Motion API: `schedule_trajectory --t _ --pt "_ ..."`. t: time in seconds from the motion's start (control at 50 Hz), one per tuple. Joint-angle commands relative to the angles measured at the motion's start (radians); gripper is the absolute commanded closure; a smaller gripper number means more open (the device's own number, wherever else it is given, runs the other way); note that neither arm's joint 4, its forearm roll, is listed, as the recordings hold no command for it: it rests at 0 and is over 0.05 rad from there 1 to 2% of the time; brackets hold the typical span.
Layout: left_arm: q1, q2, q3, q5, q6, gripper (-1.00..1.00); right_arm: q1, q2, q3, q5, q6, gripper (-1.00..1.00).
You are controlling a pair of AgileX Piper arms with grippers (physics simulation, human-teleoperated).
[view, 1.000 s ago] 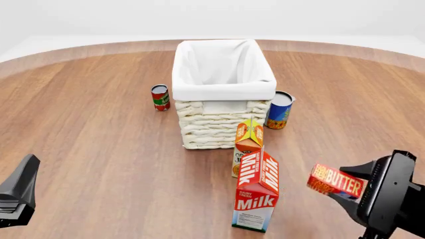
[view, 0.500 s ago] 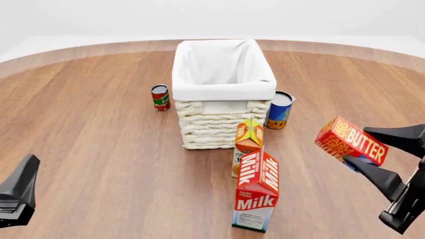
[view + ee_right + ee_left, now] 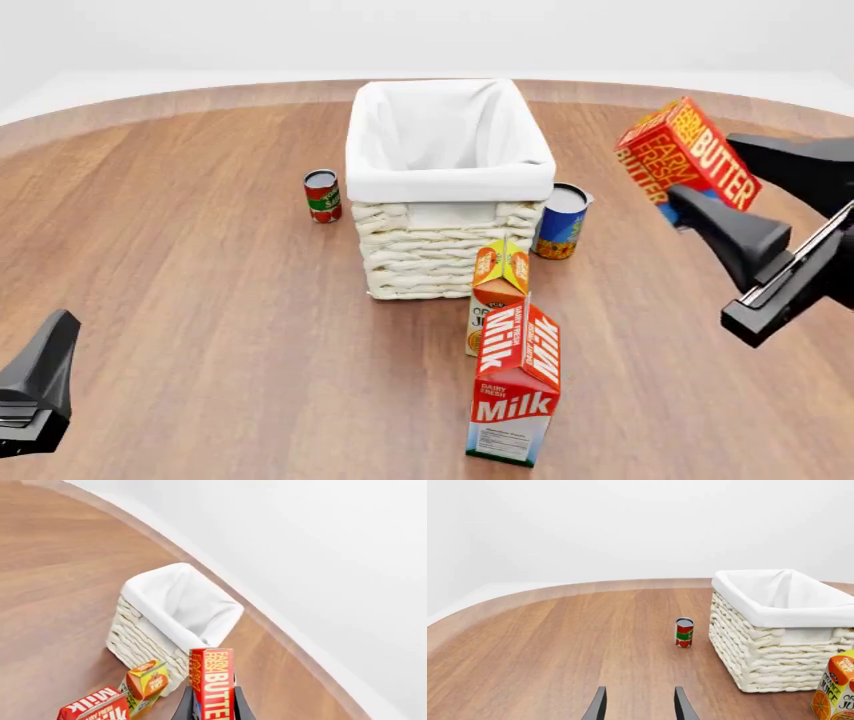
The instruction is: Pick up the butter and put it in the basket.
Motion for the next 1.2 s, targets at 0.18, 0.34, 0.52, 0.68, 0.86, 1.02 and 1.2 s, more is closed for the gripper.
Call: schedule_trajectory --t 0.18,0.34,0.52,0.68,0.86,1.02,1.2 --pt "0.0 0.0 0.0 0.0 0.0 -1.0 -0.013 0.174 -0.129 -0.127 0.239 1.0" --pt "0.0 0.0 0.0 0.0 0.0 -1.0 0.016 0.133 -0.193 -0.121 0.317 1.0" --pt "0.0 0.0 0.0 0.0 0.0 -1.0 0.09 0.162 -0.255 -0.099 0.417 1.0" --pt "0.0 0.0 0.0 0.0 0.0 -1.0 0.142 0.294 -0.335 -0.059 0.435 1.0" --pt "0.0 0.0 0.0 0.0 0.0 -1.0 0.163 0.394 -0.418 -0.017 0.472 1.0" --pt "0.0 0.0 0.0 0.0 0.0 -1.0 0.212 0.506 -0.493 0.0 0.444 1.0" --pt "0.0 0.0 0.0 0.0 0.0 -1.0 0.22 0.588 -0.633 0.06 0.466 1.0"
